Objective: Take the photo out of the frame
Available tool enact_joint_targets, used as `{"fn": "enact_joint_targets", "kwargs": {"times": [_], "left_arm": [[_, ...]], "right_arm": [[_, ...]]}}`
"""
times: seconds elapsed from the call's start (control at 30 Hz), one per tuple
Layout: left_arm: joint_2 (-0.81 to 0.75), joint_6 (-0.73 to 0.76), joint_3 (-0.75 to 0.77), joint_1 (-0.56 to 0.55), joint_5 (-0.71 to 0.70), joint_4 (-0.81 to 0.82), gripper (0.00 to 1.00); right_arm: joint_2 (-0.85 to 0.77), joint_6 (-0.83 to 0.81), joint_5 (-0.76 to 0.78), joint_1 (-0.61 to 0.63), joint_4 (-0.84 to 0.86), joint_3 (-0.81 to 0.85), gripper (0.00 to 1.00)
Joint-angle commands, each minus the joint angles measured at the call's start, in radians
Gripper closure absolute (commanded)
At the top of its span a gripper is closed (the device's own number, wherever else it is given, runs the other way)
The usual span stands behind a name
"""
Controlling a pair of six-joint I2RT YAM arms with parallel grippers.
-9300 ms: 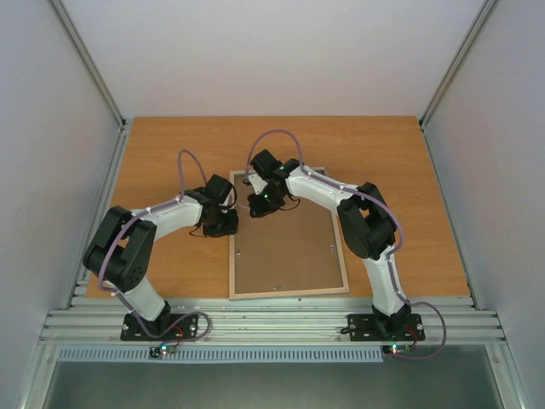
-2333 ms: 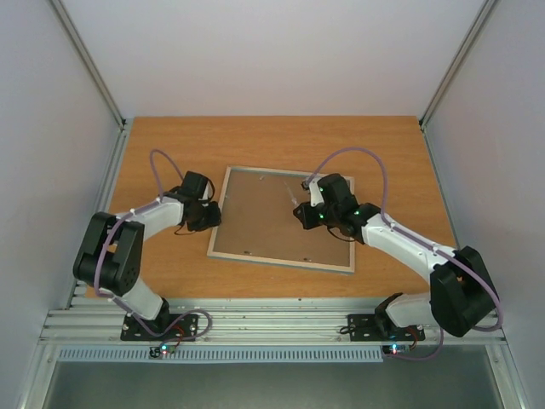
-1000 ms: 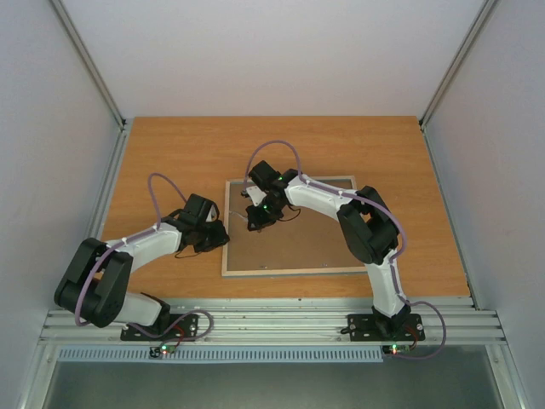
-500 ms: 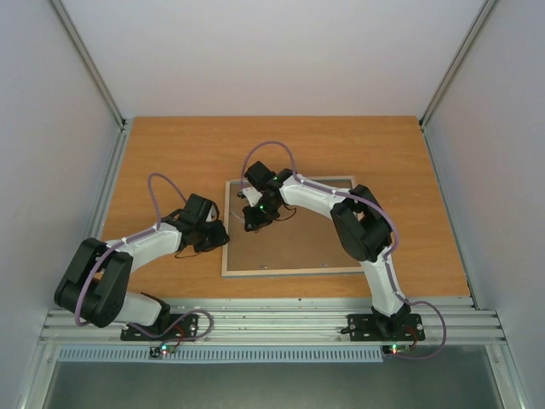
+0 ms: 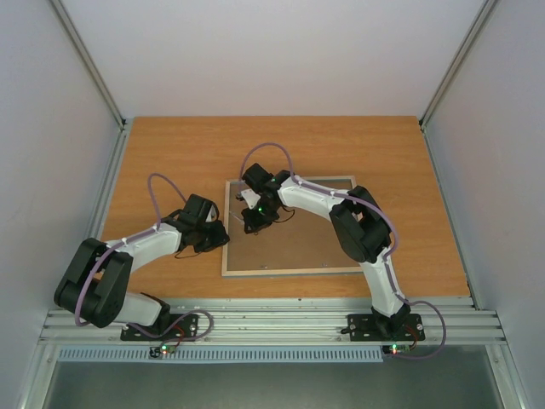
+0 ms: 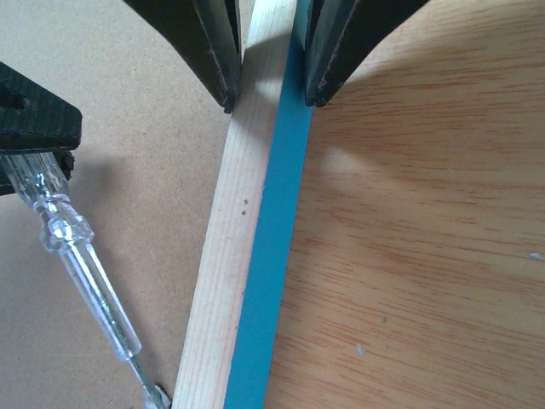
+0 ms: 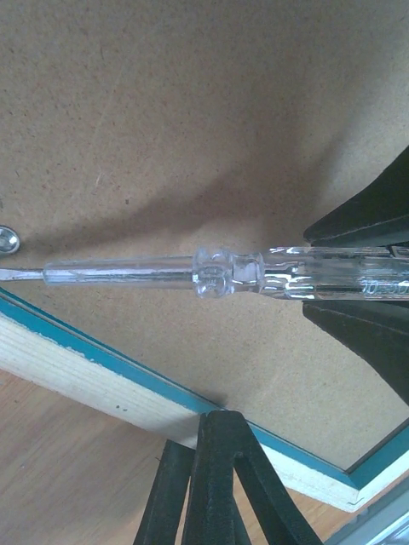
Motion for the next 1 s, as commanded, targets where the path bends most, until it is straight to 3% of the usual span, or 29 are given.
{"fn": "enact_joint_targets", "kwargs": {"times": [0.0,0.3,0.97], "left_arm": [[0.025,-0.007,-0.048,-0.010,0.010,-0.048,0.79],[0.040,-0.012,-0.050,-0.009,0.009,-0.044,0.79],[0.034,-0.018,-0.063,-0.010,0.023,-0.038,0.79]], "right_arm": [[-0.018,-0.020,-0.028,0.032,-0.070,-0.015,0.99],[-0.086,-0.014,-0.040,0.032,-0.042,-0.074,0.99],[-0.043,0.056,0.005,-0.007,0.059,-0.061,0.99]]}}
